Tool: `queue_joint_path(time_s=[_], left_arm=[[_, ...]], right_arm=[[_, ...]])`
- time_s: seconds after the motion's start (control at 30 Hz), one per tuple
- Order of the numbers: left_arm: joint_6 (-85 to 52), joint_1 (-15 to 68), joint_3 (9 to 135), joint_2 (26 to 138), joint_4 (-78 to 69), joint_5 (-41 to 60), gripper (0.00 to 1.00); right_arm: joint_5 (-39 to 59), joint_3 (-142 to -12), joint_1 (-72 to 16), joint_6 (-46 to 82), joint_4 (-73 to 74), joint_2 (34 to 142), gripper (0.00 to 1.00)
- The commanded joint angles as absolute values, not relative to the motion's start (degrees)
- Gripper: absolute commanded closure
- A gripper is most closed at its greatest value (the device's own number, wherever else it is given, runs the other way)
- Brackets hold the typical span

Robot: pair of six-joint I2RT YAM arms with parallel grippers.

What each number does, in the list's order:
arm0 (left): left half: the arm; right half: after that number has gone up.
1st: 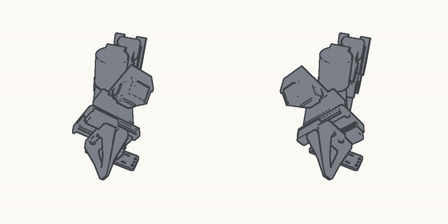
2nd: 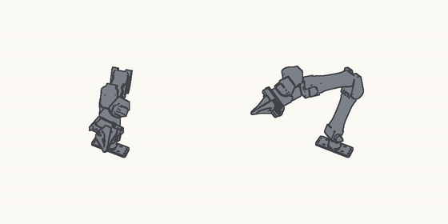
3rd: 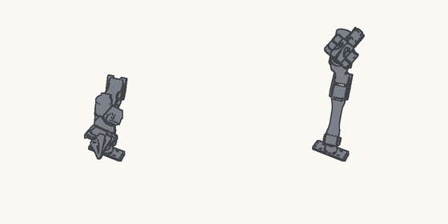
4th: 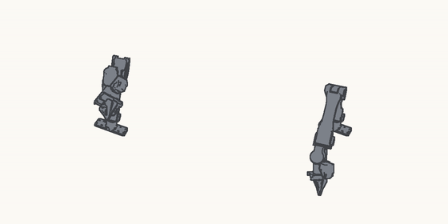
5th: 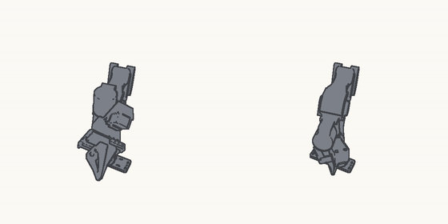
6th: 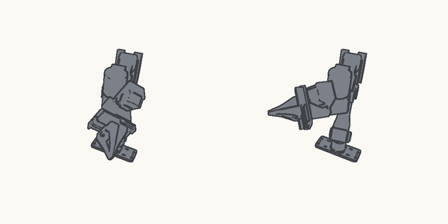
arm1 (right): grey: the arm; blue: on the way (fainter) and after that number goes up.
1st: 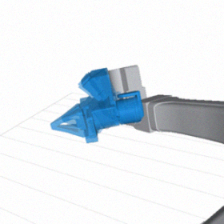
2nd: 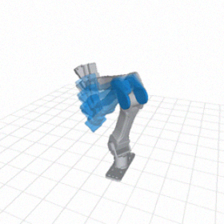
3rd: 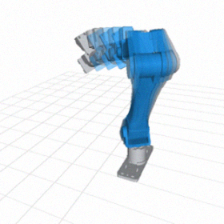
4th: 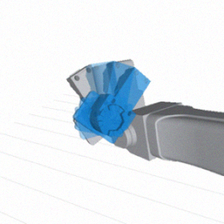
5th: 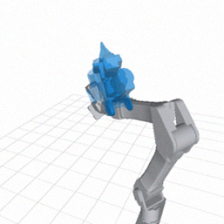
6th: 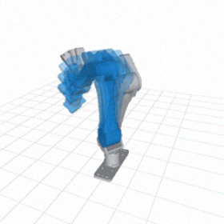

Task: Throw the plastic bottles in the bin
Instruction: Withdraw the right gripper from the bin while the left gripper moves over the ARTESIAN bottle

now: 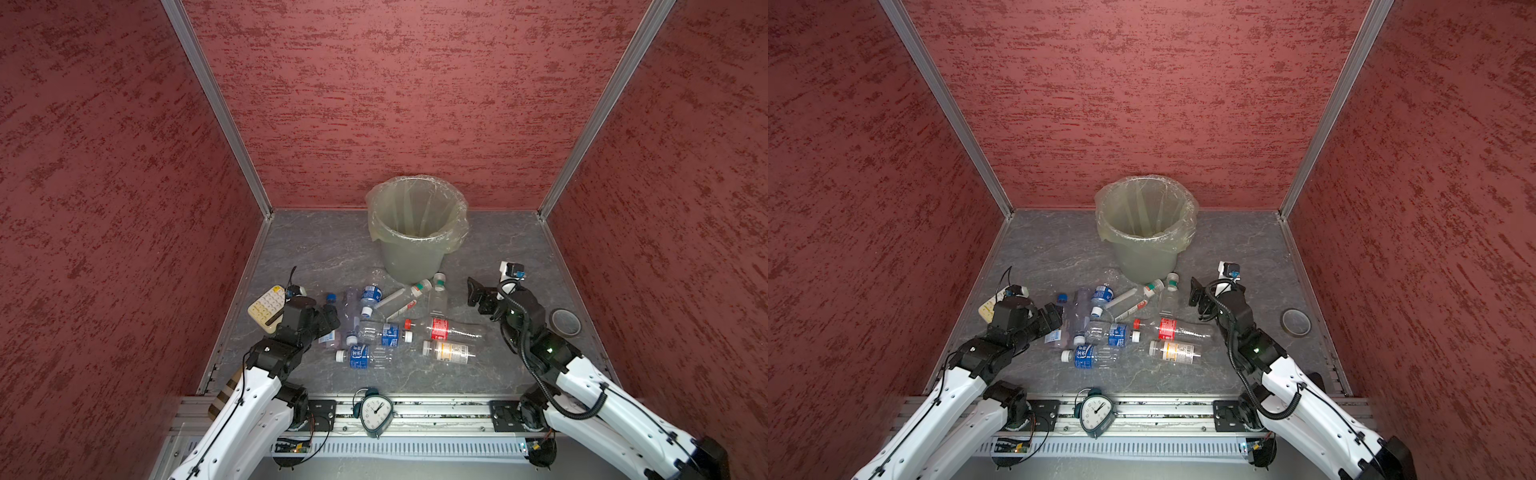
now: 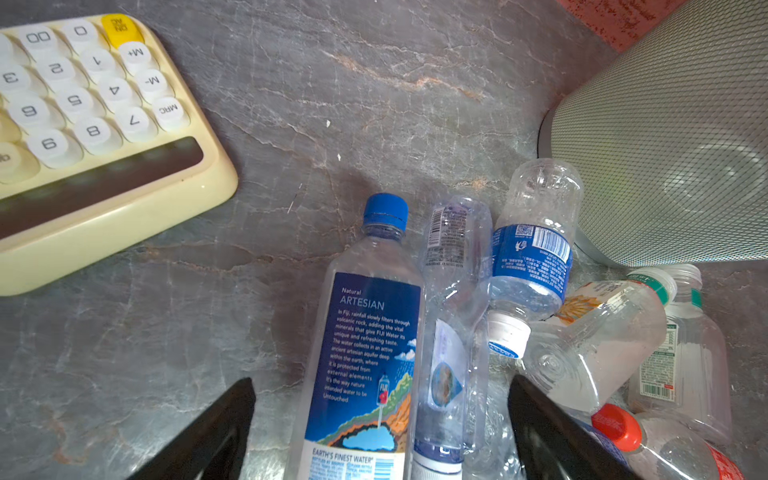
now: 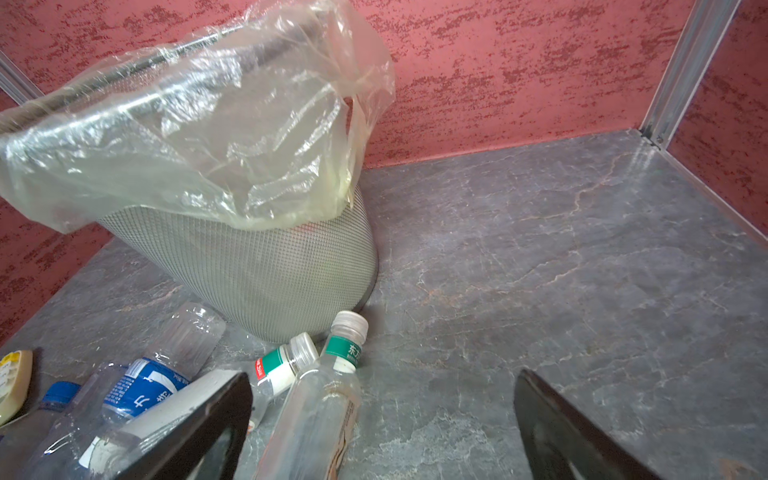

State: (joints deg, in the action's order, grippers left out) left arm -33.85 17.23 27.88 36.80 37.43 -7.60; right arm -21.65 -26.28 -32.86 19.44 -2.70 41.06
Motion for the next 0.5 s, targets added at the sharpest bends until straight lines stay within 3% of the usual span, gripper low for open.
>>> queue_joint_path(time_s=[0.0, 0.47], left_arm=[[-34.74, 17.65, 29.15, 37.98, 39.11, -7.91, 0.05], [-34.52, 17.59, 27.30, 43.04, 36.99, -6.26, 0.07]], right_arm=[[-22.72, -23.28, -32.87, 18.82, 2.45, 38.16, 0.02], [-21.45, -14.81, -32.87, 17.58, 9.58, 35.64, 0.02]])
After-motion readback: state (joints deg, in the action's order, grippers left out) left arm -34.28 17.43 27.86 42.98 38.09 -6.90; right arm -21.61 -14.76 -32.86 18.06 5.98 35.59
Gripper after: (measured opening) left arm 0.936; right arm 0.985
